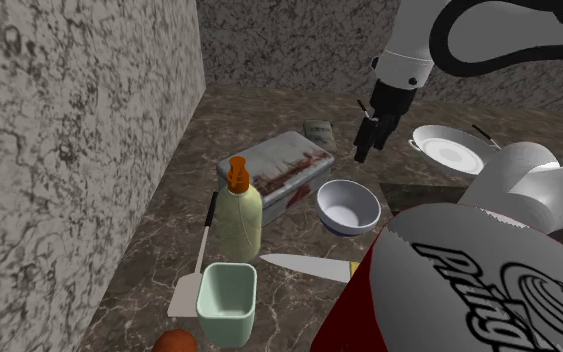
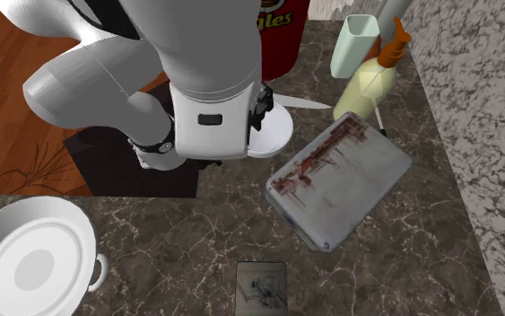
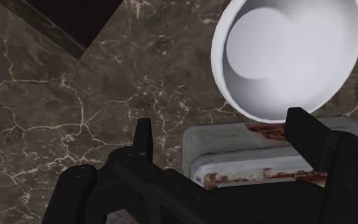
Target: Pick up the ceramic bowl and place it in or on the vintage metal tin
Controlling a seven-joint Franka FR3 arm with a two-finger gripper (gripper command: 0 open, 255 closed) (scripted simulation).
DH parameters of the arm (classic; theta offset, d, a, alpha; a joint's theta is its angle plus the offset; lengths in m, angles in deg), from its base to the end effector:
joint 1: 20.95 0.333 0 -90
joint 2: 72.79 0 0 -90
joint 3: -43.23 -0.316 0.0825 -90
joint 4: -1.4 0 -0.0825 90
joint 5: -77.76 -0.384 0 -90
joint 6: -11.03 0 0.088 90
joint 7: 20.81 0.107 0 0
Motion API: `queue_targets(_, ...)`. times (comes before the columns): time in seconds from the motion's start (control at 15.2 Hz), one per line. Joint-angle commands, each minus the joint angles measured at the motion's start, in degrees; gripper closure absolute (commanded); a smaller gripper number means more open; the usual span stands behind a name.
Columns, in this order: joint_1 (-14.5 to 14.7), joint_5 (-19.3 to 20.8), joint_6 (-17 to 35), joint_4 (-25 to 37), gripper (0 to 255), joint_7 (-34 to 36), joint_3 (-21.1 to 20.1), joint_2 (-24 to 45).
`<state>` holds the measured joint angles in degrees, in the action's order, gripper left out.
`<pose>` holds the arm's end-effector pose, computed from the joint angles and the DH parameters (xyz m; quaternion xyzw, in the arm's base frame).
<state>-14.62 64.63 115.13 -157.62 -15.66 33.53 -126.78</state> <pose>0.2594 0.0917 0.4537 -0.9986 -0.0305 0.0157 0.0406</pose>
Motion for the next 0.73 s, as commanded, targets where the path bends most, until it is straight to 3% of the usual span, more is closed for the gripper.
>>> queue_targets(0.0, 1.5, -1.9, 2.8, -3.2, 0, 1.2, -1.9, -0.7)
queue_targets(0.13, 3.1, -3.7, 5.0, -6.2, 0, 2.3, -3.6, -1.7)
queue_targets(0.66, 4.3, -5.9, 12.2, -11.0, 0, 2.1, -5.4, 0.7)
